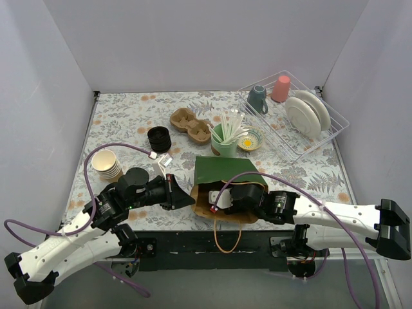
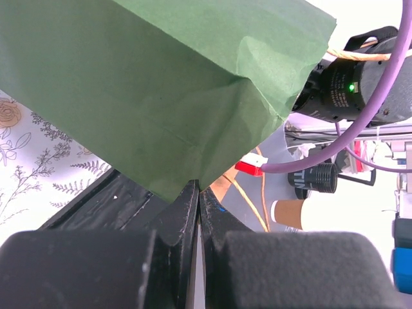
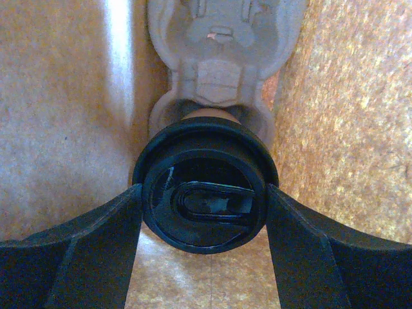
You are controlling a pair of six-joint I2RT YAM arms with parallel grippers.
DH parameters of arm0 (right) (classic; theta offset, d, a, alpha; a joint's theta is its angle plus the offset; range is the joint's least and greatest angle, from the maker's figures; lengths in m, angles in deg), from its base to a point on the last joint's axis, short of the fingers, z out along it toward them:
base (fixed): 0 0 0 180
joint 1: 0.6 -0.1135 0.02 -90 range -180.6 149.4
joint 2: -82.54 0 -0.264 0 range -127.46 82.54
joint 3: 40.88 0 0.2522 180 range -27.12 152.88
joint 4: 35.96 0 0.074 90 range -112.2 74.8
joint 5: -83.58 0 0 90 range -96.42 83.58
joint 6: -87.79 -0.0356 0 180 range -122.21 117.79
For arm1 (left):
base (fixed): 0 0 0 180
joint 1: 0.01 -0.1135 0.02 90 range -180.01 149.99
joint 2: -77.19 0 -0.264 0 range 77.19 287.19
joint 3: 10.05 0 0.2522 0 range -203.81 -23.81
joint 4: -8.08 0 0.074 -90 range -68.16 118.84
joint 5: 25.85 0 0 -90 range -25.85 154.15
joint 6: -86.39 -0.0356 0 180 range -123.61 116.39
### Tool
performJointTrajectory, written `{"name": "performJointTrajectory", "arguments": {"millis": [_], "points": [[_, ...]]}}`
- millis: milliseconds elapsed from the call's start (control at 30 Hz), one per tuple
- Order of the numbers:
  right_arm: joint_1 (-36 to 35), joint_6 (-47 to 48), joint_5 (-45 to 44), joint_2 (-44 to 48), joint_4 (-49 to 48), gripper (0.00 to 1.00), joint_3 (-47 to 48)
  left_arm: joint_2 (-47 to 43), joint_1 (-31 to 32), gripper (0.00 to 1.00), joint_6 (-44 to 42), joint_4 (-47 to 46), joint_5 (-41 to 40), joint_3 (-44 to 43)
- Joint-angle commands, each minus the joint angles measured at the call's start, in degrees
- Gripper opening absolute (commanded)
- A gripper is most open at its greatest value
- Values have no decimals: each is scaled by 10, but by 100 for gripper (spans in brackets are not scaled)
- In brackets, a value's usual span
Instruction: Pack the takeout coffee
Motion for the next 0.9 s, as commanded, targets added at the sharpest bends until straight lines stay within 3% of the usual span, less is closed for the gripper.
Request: {"name": "performJointTrajectory", "arguments": {"millis": [0, 267, 567, 867], "points": [[2, 8, -19, 3, -47, 35, -18, -7, 0, 0, 11, -18, 13, 7], [3, 14, -25, -14, -75, 41, -27, -11, 0, 0, 12, -12, 13, 7], [4, -20, -41, -7, -114, 36, -34, -7, 0, 0, 16, -11, 16, 5], [11, -13, -45, 5, -147, 49, -70, -14, 0, 0, 34, -8, 16, 1]]}}
